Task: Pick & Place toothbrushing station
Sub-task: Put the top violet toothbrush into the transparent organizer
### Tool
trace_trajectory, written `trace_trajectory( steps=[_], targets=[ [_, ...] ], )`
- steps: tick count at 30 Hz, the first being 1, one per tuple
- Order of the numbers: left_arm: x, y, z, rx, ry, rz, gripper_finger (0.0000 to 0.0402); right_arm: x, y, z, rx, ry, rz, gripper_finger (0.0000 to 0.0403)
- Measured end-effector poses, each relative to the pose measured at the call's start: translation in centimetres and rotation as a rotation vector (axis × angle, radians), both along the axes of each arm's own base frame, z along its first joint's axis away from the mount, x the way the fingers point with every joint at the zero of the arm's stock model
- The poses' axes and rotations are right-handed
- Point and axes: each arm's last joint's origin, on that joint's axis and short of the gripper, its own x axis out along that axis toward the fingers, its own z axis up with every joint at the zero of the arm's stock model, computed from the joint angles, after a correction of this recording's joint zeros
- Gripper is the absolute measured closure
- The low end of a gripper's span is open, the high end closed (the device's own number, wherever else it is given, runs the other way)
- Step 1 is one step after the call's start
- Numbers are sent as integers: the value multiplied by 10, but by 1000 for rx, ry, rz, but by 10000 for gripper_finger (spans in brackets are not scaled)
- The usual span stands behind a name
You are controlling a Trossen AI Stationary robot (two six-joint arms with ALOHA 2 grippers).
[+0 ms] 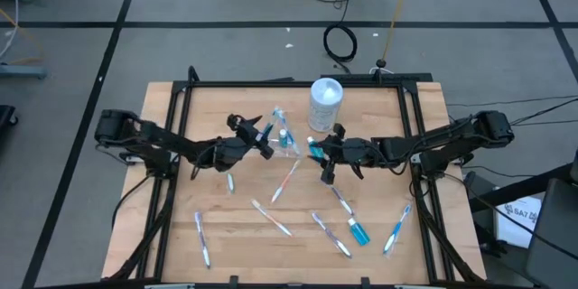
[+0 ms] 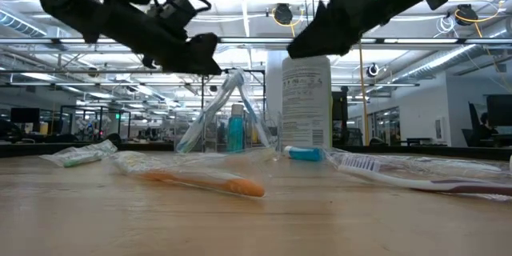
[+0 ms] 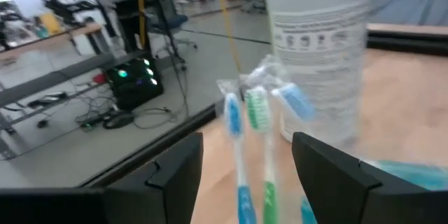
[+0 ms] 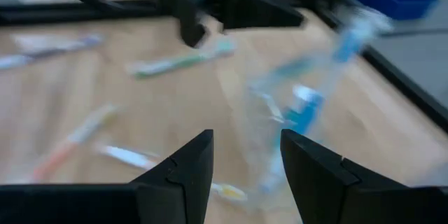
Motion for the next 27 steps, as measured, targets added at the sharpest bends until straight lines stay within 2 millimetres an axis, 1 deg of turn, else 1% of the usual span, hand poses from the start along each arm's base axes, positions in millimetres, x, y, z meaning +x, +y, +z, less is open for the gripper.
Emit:
trace_trajectory(
  steps=[4,8,10,14,16,18,20,22,24,27],
  targets=[
    [-11,-7,11,-66,-2,-54,174,2,10,8,1,-79,35,245],
    [-23,-10,24,-99,7,-103,174,4,19,17,1,-98,51,245],
    [-30,-10,29,-110,29,-130,174,6,25,23,-13,-81,45,245],
    [-41,-8,36,-117,64,-151,174,7,38,26,-86,1,-33,245],
    [-44,-7,38,-120,73,-146,174,5,42,27,-84,12,-69,245],
    [-46,-5,41,-120,63,-138,174,0,43,20,-49,77,-83,245],
    [-47,-2,41,-120,59,-127,174,-9,42,4,-3,197,-129,245],
    [-47,-1,40,-121,67,-121,174,-18,41,-9,47,281,-183,244],
    [-48,1,39,-122,80,-113,174,-24,39,-21,92,312,-212,238],
    [-48,3,35,-135,110,-108,174,-33,38,-48,181,345,-197,221]
  ],
)
